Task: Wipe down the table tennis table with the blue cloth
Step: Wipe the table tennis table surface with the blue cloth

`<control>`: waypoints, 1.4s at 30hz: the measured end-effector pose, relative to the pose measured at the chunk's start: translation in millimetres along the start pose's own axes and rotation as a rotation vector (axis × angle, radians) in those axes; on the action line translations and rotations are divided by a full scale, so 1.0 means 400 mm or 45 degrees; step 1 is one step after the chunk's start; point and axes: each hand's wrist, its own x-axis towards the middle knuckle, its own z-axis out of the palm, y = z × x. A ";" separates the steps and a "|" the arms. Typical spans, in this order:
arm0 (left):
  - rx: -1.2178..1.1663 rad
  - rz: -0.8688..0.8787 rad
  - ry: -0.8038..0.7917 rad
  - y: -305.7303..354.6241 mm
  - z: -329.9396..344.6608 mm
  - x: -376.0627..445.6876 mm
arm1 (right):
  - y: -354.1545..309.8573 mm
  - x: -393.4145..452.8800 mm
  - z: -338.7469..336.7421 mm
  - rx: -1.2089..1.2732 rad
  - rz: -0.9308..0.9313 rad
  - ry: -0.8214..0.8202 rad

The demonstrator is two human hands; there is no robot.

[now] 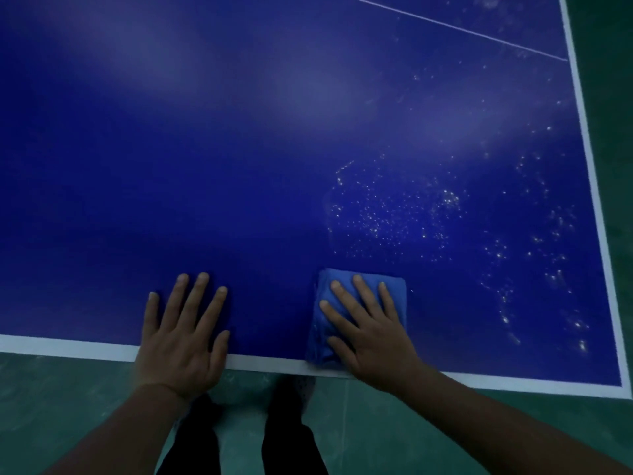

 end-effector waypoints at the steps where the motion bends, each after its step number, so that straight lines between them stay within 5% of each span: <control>1: -0.002 0.001 0.002 0.001 -0.001 -0.001 | -0.005 0.043 -0.006 -0.001 -0.099 0.012; 5: 0.008 0.007 0.020 0.000 0.004 0.000 | 0.053 0.283 -0.042 -0.064 -0.360 0.032; 11: 0.016 0.012 0.022 -0.006 0.006 0.003 | 0.387 0.618 -0.179 0.088 0.586 -0.064; 14: 0.017 0.018 -0.006 -0.011 0.006 0.002 | 0.318 0.618 -0.159 0.136 0.710 0.018; 18: -0.009 -0.003 -0.040 -0.007 0.002 -0.001 | 0.037 0.428 -0.077 0.046 0.008 0.056; 21: -0.011 -0.010 -0.050 -0.006 -0.002 0.001 | 0.075 0.383 -0.071 -0.031 -0.412 -0.040; 23: 0.000 -0.011 -0.072 -0.007 -0.004 0.004 | 0.210 0.454 -0.088 -0.007 -0.136 0.035; 27: 0.024 -0.002 -0.052 -0.009 0.002 0.004 | 0.526 0.523 -0.163 0.109 0.790 0.004; 29: 0.032 0.000 -0.042 -0.011 0.004 0.003 | 0.555 0.497 -0.168 0.199 0.911 0.010; 33: 0.032 -0.007 -0.048 -0.010 0.000 0.000 | 0.351 0.345 -0.086 0.046 0.609 0.060; 38: 0.037 -0.008 -0.009 -0.009 0.004 0.000 | 0.177 0.092 -0.026 -0.012 -0.126 -0.021; 40: 0.040 -0.003 0.024 -0.006 0.005 0.000 | 0.263 0.138 -0.038 -0.052 -0.092 -0.027; 42: 0.046 0.004 0.051 -0.006 0.007 0.004 | 0.369 0.224 -0.065 -0.028 0.274 0.027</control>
